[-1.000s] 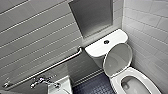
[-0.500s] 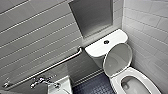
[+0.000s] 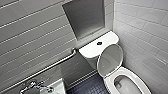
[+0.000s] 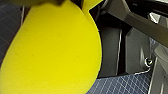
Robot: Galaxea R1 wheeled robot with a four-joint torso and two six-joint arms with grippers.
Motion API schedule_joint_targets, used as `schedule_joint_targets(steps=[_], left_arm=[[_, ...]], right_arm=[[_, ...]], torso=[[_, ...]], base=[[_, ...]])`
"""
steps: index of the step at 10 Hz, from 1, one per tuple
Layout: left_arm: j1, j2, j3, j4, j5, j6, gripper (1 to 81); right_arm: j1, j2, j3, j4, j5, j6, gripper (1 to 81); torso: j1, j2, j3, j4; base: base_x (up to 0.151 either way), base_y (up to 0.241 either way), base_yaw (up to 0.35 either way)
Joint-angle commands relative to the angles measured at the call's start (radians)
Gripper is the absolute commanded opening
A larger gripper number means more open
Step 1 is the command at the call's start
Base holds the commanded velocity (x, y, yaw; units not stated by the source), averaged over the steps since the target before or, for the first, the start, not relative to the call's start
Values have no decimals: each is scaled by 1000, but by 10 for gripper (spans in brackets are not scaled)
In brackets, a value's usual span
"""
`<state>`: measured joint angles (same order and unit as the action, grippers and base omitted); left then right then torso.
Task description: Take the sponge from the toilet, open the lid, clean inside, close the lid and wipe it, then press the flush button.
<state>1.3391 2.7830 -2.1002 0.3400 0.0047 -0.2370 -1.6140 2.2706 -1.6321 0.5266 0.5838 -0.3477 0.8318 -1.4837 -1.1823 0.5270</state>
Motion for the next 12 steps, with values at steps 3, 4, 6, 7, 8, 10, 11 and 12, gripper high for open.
schedule_joint_targets(steps=[3,4,6,7,8,10,11,12], left_arm=[[-310,-236,325,-136,210,-39,811],[-355,-232,324,-164,215,-39,811],[-450,-216,318,-234,267,-39,811],[-498,-207,310,-281,278,-39,811],[-537,-204,310,-306,278,-39,811],[-568,-198,321,-334,279,-39,811],[-579,-193,313,-337,279,-39,811],[-594,-193,313,-355,278,-42,811]], right_arm=[[-21,31,14,-30,-79,-5,10],[-27,46,0,-30,-79,-5,10],[-44,77,-27,-42,-87,-5,10],[-44,94,-47,-50,-122,-5,10],[-37,111,-77,-50,-185,-5,10],[-33,138,-144,-50,-312,-5,10],[-42,169,-211,-50,-357,-5,10],[-65,201,-247,-39,-346,-5,10]], torso=[[0,0,83,-52],[0,0,85,-33],[0,-1,79,-44],[0,-1,86,-45],[0,-1,85,-45],[0,-1,85,-45],[0,-1,85,-45],[0,-1,85,-45]], base=[[0,0,0],[0,0,0],[0,0,0],[0,0,0],[0,0,0],[0,0,0],[0,0,0],[0,0,0]])
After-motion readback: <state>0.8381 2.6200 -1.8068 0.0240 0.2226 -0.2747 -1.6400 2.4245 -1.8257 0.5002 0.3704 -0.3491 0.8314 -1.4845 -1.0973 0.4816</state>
